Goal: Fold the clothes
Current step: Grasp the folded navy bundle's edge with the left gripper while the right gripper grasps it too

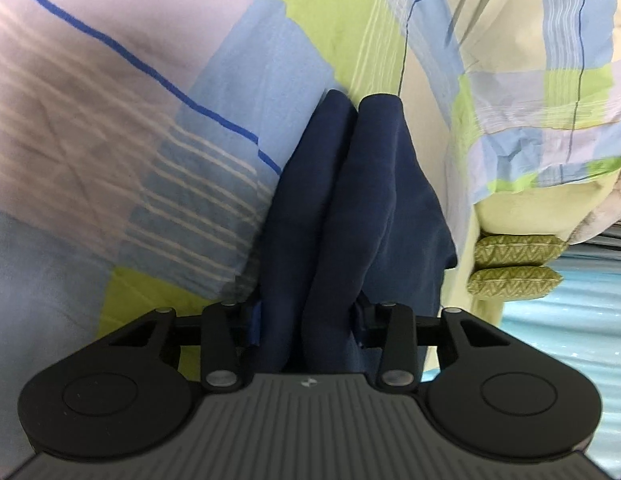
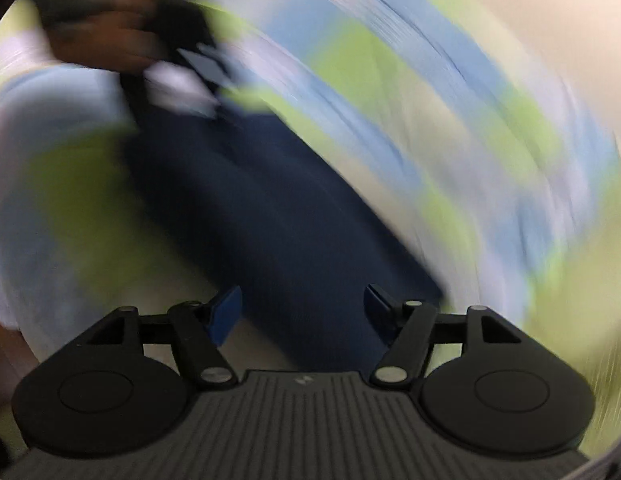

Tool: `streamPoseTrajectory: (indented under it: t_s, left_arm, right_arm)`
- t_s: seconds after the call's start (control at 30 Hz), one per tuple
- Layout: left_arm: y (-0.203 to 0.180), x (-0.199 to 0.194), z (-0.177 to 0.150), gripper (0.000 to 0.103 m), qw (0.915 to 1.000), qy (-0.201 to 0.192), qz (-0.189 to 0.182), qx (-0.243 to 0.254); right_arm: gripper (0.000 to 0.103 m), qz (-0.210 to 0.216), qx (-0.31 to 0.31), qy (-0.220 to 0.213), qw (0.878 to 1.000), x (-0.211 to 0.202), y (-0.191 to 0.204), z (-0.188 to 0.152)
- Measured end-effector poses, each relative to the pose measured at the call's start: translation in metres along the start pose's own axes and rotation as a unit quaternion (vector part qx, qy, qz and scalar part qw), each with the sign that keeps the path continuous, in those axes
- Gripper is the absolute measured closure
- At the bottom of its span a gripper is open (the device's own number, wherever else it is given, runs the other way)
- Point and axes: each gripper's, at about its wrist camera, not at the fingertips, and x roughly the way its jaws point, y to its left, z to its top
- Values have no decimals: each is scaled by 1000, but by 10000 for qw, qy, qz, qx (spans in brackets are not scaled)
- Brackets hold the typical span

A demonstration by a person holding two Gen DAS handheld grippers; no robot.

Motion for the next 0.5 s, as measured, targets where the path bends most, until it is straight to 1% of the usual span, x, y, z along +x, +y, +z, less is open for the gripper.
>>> streamPoseTrajectory:
  t_s: [0.03,0.07,0.1,0.13,0.17,0.2,0.23,0.27,0.3,0.37,0.4,0.43,0.5]
  left_arm:
    - [-1,0,-1,56,10000,4,38,-9]
    - [-1,0,-1,56,10000,7,76,-18]
    - [-3,0,-2,55,9999,7,144,-11]
    - [-5,-1,-2,55,9998,7,211,-5]
    - [-5,-1,-3,54,9997,2,245,12]
    - [-8,-1,-4,53,9994,-19,336,40]
    - [-9,-2,-4,52,9992,-36,396,32]
    - [-10,-2,-5,51,9991,-43,423,21]
    - [-11,-1,-6,51,9988,-67,479,-11]
    - [-11,-1,-7,50,9985,-101,539,-29]
    - [-10,0,-8,50,9984,-108,561,-33]
    - [-10,1,-8,50,9982,-114,579,-43]
    - [-8,0,-8,49,9982,-119,583,-63]
  right_arm:
    - [40,192,563,145,9981,6,-27,-4]
    - [39,387,1127,290,9924,12,-55,-8]
    - [39,979,2065,399,9727,27,-98,-16]
    - [39,1092,2236,404,9677,31,-107,-17]
    - [39,1394,2745,405,9506,49,-135,-24]
    - [39,1691,3244,404,9298,67,-163,-31]
    - [39,1722,3282,417,9279,70,-167,-32]
    - [39,1895,3420,479,9191,85,-183,-36]
    - [39,2210,3527,599,9073,100,-194,-37]
    - [39,2830,3725,835,8799,130,-216,-39]
    - [36,3004,3747,882,8727,137,-219,-42]
    - [36,3177,3768,929,8651,143,-221,-44]
    - [36,3771,3799,1026,8384,162,-230,-42]
